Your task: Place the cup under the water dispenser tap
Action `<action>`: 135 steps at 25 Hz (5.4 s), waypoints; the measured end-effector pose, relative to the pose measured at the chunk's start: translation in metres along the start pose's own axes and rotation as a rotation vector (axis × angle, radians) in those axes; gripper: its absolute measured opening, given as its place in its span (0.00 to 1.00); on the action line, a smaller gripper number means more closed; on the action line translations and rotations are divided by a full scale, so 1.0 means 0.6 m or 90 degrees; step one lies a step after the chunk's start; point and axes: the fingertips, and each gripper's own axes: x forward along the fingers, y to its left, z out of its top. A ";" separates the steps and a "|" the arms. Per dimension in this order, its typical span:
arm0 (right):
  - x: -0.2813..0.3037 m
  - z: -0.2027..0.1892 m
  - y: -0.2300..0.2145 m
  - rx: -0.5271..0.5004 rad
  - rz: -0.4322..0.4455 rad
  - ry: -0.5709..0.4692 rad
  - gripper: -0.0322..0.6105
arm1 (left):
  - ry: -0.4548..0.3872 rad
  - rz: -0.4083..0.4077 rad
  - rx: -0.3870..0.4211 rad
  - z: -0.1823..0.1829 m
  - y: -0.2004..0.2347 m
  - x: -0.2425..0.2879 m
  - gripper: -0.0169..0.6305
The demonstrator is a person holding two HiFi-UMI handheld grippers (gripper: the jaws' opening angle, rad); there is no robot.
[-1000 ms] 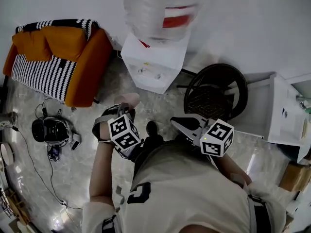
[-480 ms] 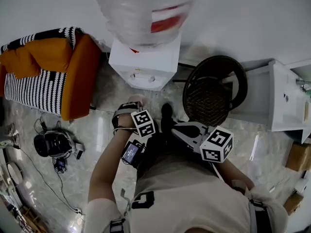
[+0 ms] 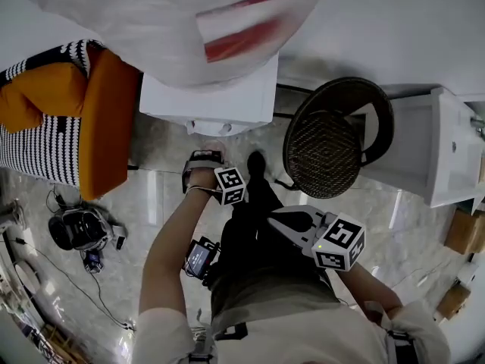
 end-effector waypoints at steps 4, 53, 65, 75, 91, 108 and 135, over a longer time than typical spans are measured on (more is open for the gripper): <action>0.016 -0.030 -0.029 0.026 -0.002 0.017 0.09 | 0.008 0.009 0.026 0.008 0.014 0.055 0.14; 0.005 -0.078 -0.094 0.030 -0.027 0.008 0.09 | -0.075 0.098 -0.214 -0.004 0.071 0.030 0.49; -0.019 -0.030 -0.003 -0.005 -0.069 -0.063 0.09 | -0.371 0.106 -0.472 -0.019 0.054 -0.284 0.51; -0.144 0.014 0.026 0.037 -0.139 -0.204 0.09 | -0.767 -0.016 -0.455 0.167 0.088 -0.589 0.51; -0.504 -0.132 0.090 0.059 -0.331 -0.468 0.10 | -0.953 -0.196 -0.162 0.512 -0.118 -0.865 0.35; -0.605 -0.315 0.206 -0.009 -0.304 -0.510 0.09 | -0.876 -0.163 -0.081 0.560 -0.288 -0.930 0.13; -0.911 -0.504 0.197 0.188 -0.774 -0.696 0.10 | -0.934 -0.568 0.243 0.892 -0.521 -1.039 0.12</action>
